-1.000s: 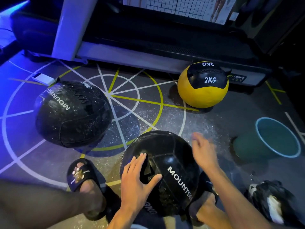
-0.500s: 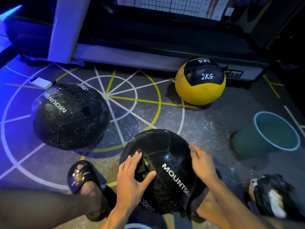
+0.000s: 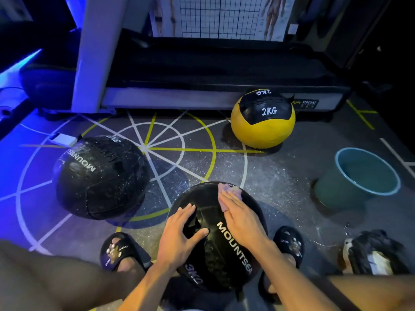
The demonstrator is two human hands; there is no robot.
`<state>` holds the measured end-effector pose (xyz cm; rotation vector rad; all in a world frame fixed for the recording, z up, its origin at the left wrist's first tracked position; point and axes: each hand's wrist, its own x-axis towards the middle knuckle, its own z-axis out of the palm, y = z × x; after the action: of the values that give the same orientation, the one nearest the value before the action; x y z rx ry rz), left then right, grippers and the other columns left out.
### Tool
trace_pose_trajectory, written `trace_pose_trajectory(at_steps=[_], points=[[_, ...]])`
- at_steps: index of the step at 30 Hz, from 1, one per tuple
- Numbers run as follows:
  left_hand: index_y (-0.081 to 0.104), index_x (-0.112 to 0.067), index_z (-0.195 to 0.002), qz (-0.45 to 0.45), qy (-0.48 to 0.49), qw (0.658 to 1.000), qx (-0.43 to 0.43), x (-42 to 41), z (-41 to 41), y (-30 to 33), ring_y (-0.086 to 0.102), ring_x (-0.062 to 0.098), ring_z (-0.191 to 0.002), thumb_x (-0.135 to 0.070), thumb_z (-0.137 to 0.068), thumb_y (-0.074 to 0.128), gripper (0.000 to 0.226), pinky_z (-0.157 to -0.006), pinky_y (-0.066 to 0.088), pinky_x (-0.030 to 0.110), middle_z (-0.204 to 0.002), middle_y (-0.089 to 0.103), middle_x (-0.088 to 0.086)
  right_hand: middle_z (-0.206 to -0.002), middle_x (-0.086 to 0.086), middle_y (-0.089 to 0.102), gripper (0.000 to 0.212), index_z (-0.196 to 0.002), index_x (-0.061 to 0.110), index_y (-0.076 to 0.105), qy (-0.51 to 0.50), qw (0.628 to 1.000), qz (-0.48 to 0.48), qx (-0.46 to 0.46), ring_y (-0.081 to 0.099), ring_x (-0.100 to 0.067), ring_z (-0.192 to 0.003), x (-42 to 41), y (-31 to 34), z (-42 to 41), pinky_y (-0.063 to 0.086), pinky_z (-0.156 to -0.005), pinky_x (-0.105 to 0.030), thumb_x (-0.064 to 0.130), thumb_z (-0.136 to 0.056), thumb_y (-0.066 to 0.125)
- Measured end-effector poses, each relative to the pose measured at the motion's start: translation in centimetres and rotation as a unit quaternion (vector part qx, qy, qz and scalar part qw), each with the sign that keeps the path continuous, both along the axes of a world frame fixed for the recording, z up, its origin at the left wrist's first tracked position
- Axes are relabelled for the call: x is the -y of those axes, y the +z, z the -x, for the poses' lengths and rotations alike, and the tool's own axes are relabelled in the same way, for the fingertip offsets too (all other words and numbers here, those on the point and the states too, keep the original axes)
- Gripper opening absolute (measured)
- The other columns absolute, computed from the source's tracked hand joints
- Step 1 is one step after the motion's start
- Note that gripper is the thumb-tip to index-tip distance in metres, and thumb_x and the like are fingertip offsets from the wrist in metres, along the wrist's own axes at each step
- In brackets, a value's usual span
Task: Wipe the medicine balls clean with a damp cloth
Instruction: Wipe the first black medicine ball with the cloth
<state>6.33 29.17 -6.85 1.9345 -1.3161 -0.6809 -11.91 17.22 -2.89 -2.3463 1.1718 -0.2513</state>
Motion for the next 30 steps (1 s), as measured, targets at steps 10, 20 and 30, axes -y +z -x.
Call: trace_pose_trajectory(at_steps=[10, 20, 30], points=[[0.044, -0.037, -0.151, -0.065, -0.093, 0.993, 0.023, 0.6, -3.8, 1.2, 0.042, 0.003, -0.14, -0.099, -0.064, 0.051, 0.107, -0.116, 0.035, 0.029, -0.15, 0.042, -0.025, -0.115, 0.002, 0.069, 0.036, -0.125, 0.019, 0.067, -0.384, 0.898, -0.147, 0.158, 0.064, -0.027, -0.117, 1.3, -0.6, 6.9, 0.047, -0.096, -0.036, 0.038, -0.107, 0.042], [0.072, -0.033, -0.108, 0.092, -0.031, 0.995, -0.032, -0.2, -2.3, -1.7, 0.049, -0.003, -0.134, -0.065, -0.082, 0.07, 0.041, -0.11, 0.033, 0.012, -0.141, 0.057, -0.021, -0.144, 0.007, 0.058, 0.047, -0.151, 0.023, 0.049, -0.372, 0.889, -0.236, 0.123, 0.046, -0.016, -0.141, 0.2, -3.3, 5.3, 0.028, -0.121, -0.034, 0.037, -0.105, 0.05], [0.074, -0.031, -0.114, 0.118, -0.019, 0.991, -0.068, -0.3, -1.5, -2.8, 0.045, 0.004, -0.143, -0.06, -0.084, 0.072, 0.042, -0.117, 0.032, 0.018, -0.143, 0.058, -0.024, -0.151, -0.008, 0.053, 0.047, -0.146, 0.015, 0.054, -0.436, 0.876, -0.203, 0.017, 0.044, -0.03, -0.142, 2.4, -1.6, 1.8, 0.028, -0.12, -0.041, 0.038, -0.11, 0.033]])
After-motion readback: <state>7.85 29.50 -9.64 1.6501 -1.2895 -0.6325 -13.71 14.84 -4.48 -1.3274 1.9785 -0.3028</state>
